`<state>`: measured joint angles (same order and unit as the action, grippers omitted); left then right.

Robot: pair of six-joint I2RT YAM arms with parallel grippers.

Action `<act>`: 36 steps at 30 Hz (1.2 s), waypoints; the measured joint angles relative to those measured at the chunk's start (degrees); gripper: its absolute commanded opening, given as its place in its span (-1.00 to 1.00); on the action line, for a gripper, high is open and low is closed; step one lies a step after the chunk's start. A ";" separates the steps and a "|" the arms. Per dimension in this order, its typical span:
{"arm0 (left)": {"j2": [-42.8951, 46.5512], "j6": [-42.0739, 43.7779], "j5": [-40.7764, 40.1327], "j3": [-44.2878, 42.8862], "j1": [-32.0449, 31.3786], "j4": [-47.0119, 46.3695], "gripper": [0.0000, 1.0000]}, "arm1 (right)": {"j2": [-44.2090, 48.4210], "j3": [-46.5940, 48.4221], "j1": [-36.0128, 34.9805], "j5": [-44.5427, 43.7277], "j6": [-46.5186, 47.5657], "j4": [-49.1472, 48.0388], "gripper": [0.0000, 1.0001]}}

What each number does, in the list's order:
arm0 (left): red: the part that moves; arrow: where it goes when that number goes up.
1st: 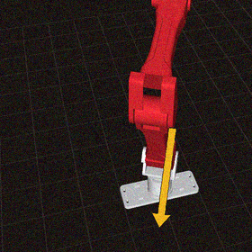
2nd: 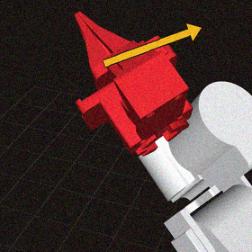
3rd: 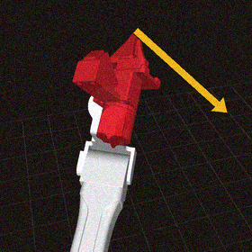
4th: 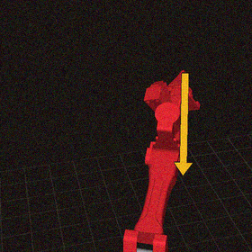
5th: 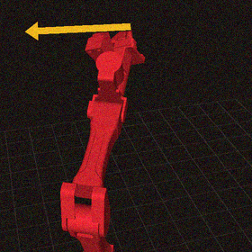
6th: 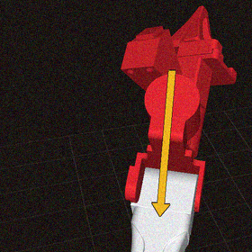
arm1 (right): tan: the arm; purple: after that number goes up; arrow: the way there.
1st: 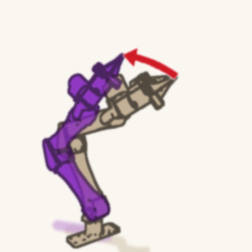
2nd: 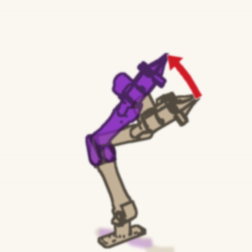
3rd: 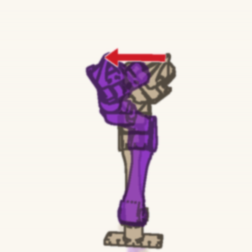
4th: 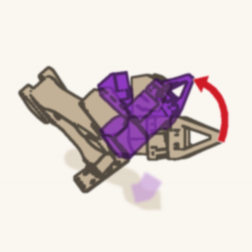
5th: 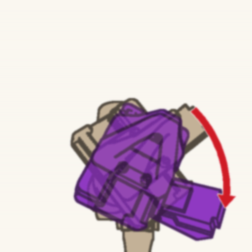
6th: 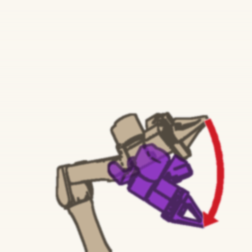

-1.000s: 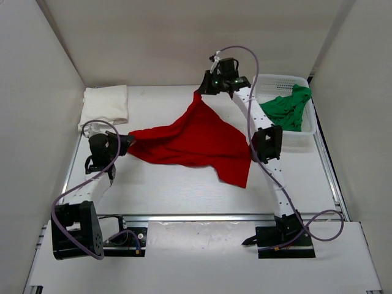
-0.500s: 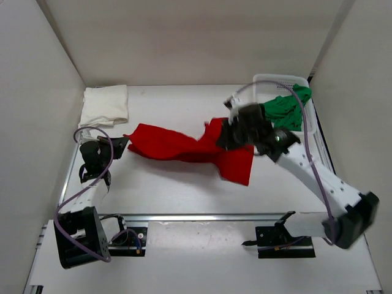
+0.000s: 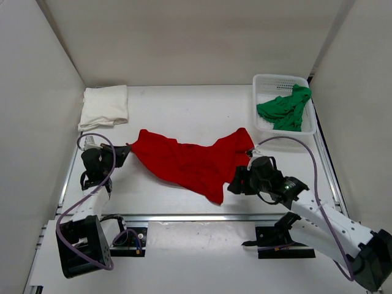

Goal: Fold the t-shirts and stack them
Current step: Flatten out the tshirt

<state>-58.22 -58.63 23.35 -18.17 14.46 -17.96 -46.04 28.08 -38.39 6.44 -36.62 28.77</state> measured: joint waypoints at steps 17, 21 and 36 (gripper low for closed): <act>0.26 5.38 -0.37 1.62 -2.89 2.16 -1.00 | -23.37 7.63 9.68 1.73 11.19 -18.84 -0.58; 0.26 5.33 3.10 4.17 0.35 0.63 -1.00 | -26.14 11.02 9.27 6.47 13.60 -22.29 -0.48; 1.73 3.08 15.72 9.53 14.08 -6.64 -0.75 | -36.39 15.65 7.61 11.08 17.64 -21.79 -0.37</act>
<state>-56.49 -55.55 39.07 -8.64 28.53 -24.60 -82.43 43.72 -30.79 17.52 -18.98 6.98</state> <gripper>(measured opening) 0.112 0.286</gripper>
